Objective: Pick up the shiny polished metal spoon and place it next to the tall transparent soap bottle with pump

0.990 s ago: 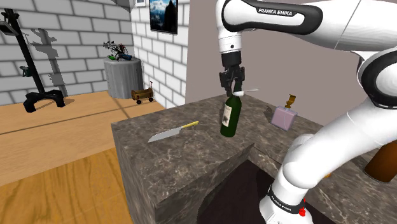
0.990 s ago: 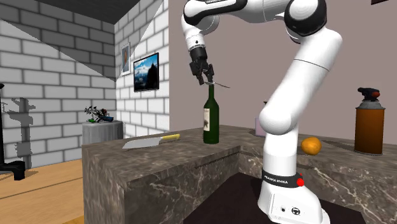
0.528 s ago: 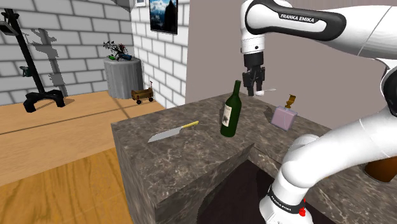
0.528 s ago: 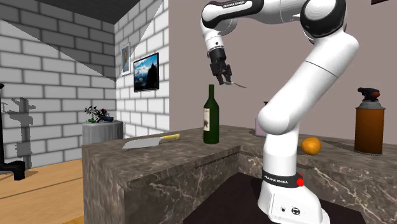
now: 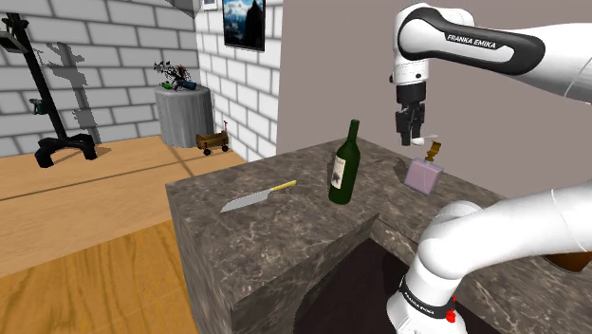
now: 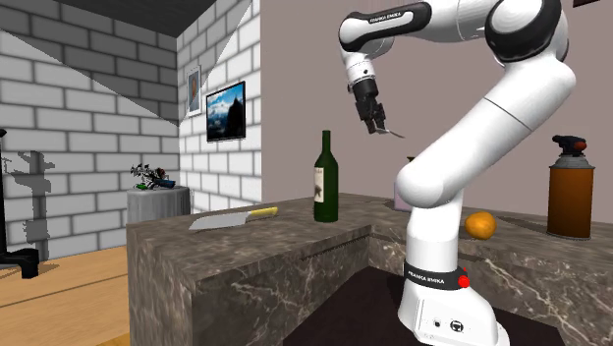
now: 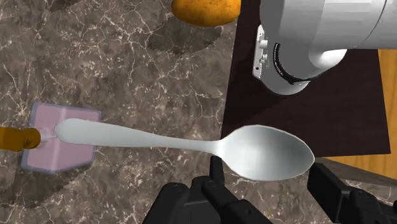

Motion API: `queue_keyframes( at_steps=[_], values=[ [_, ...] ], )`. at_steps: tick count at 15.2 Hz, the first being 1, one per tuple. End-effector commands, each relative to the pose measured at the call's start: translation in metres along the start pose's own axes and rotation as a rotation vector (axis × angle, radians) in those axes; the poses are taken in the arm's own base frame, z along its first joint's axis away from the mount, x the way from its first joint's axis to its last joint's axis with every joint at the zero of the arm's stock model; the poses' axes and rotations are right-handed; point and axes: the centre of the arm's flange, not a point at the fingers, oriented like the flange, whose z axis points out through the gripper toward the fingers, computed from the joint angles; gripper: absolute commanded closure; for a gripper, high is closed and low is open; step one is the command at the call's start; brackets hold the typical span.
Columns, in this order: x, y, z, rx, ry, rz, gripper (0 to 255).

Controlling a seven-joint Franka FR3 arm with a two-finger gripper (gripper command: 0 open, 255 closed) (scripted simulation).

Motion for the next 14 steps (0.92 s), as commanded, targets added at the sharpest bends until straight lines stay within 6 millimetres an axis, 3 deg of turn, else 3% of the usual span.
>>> queue_keyframes(
  at_steps=[1, 14],
  values=[
    [-0.017, 0.021, 0.005, 0.0, -0.001, -0.001, 255],
    [-0.112, 0.159, 0.042, 0.0, -0.001, -0.001, 255]
  ],
)
